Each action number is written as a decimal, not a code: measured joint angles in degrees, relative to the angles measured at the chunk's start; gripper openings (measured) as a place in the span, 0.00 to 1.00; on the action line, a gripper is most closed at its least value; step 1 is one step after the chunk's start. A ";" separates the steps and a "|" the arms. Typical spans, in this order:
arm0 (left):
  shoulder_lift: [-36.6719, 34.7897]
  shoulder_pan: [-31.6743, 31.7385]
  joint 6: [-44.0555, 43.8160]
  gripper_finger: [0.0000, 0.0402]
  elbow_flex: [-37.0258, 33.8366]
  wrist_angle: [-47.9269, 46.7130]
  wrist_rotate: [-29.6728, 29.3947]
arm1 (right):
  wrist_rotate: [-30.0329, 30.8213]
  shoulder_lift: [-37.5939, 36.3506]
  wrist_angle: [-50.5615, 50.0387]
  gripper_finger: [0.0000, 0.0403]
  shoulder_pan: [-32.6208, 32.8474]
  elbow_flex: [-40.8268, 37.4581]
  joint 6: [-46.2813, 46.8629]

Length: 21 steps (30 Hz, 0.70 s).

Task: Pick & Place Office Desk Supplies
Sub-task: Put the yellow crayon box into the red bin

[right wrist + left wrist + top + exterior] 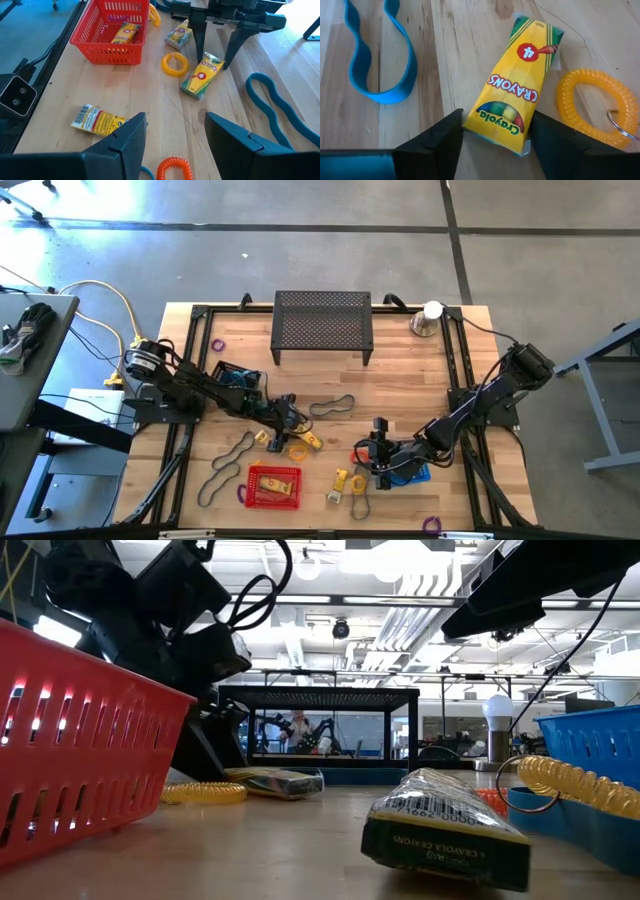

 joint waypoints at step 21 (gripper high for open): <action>-1.08 -0.01 -5.83 0.40 -0.15 0.64 0.96 | 0.00 0.00 -0.01 0.48 0.00 0.00 0.00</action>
